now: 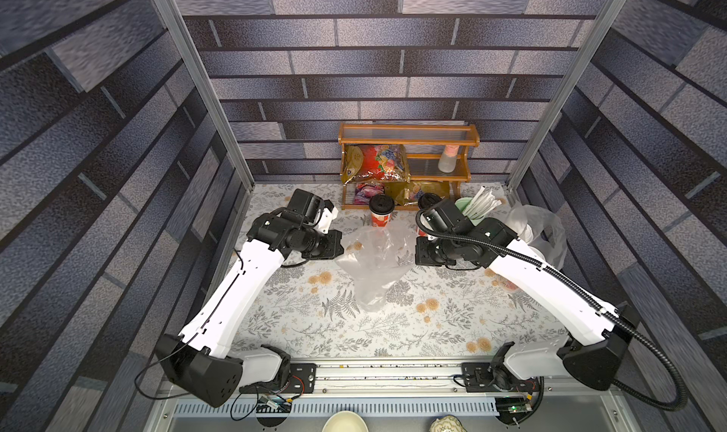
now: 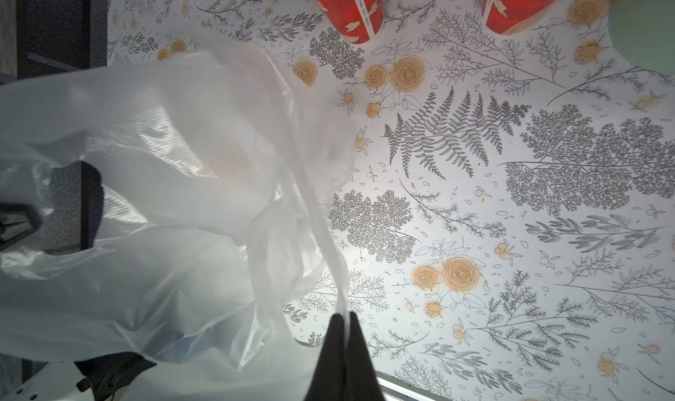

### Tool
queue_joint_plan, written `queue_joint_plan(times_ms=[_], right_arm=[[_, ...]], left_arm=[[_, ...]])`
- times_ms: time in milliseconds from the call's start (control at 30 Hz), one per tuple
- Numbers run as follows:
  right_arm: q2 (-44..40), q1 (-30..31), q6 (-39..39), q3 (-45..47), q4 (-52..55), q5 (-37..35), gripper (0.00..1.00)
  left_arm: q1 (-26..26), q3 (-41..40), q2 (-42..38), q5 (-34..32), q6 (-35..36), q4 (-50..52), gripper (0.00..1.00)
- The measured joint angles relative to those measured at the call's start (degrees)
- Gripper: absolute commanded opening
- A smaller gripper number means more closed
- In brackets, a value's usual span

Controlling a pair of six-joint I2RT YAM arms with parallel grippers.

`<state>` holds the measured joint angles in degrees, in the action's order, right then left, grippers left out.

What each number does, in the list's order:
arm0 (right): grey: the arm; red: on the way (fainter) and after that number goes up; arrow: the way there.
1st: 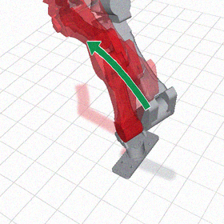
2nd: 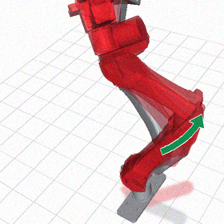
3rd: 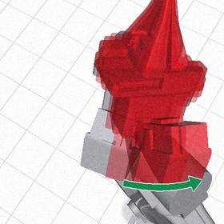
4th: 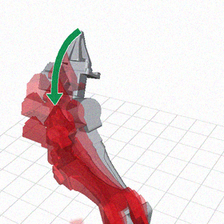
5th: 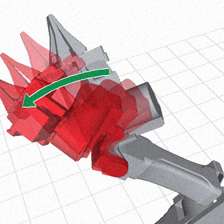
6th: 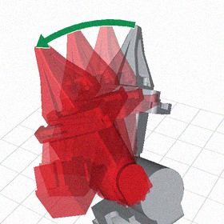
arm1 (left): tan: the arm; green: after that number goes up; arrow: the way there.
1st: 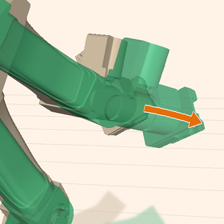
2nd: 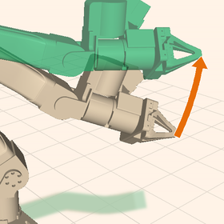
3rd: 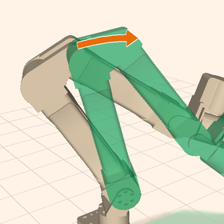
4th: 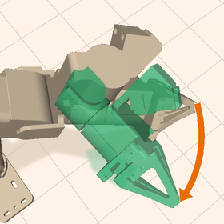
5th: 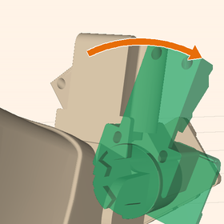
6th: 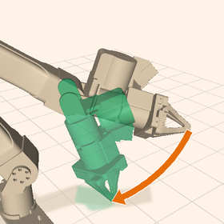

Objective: Pack milk tea into plastic carrier bags
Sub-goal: Adjust the plastic carrier bag at the center of the board.

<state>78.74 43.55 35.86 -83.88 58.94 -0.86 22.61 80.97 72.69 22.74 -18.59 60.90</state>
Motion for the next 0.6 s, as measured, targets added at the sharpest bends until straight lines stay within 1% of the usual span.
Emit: queue_joint_plan(times_ms=[167, 300, 333, 433, 533, 600], right_arm=[[-0.17, -0.33, -0.96, 0.22, -1.05, 3.45, 0.0], [0.35, -0.33, -1.05, 1.36, -2.71, 5.53, 0.0], [0.7, -0.33, -1.05, 1.36, -2.84, 6.05, 0.05], [1.31, -0.33, -1.46, 1.36, -3.76, 7.37, 0.29], [1.33, -0.33, -1.86, 0.68, -3.8, 8.17, 0.43], [1.33, -0.33, -2.23, -0.7, -3.61, 8.04, 0.47]], left_arm=[[1.9, -3.93, -3.98, -0.11, -3.45, -1.42, 0.0], [3.74, -8.66, -4.5, -0.17, -6.27, -4.59, 0.0], [4.2, -9.73, -4.5, -0.33, -7.04, -5.29, 0.0], [4.81, -11.02, -4.5, -0.57, -8.31, -6.86, 0.0], [5.05, -11.1, -4.76, -0.74, -9.09, -8.68, 0.0], [5.07, -11.08, -5.18, -0.9, -9.18, -9.55, 0.0]])
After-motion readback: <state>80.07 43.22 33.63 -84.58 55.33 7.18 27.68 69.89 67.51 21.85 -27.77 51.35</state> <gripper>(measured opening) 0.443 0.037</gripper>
